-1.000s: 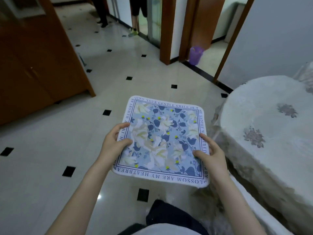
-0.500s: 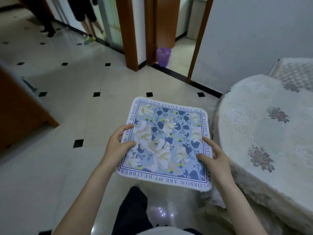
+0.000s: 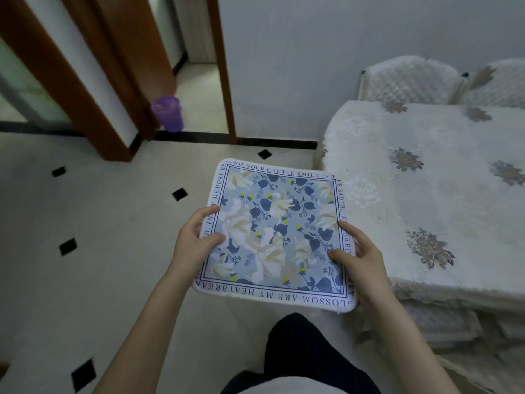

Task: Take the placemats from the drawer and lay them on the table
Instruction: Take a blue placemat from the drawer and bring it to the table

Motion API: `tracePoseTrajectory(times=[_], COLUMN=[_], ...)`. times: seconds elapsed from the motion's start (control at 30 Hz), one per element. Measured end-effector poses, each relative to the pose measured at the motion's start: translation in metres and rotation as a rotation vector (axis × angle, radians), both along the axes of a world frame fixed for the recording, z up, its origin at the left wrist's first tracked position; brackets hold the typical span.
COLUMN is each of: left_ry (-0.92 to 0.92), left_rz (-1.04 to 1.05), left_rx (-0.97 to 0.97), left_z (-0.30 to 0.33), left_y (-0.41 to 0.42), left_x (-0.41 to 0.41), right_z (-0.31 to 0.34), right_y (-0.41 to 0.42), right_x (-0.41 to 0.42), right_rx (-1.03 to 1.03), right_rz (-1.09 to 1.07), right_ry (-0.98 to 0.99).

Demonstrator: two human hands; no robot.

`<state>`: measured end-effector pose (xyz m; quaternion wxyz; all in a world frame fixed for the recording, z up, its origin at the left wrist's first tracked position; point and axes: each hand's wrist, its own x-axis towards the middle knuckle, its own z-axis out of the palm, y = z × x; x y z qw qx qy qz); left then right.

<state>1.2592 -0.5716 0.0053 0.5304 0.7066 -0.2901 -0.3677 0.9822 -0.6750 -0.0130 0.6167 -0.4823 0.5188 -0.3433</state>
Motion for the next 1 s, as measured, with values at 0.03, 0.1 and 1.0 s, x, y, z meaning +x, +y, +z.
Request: tracePoseTrajectory(times=[0.03,0.1,1.0], left_ry=[-0.004,-0.009,0.033], left_rz=[-0.032,-0.089,-0.864], left_rx=[0.000,-0.003,0.034], left_z=[-0.002,-0.006,-0.033], left_y=[-0.018,-0.058,-0.578], left_x=[0.006,0.017,0.000], right_z=[-0.002,-0.007,-0.034], right_y=[-0.010,-0.036,-0.331], right_x=[0.004,0.009,0.022], right_rx=[0.004,0.009,0.031], right_rz=[-0.028,-0.081,-0.885], right_ry=[-0.011,-0.022,0.024])
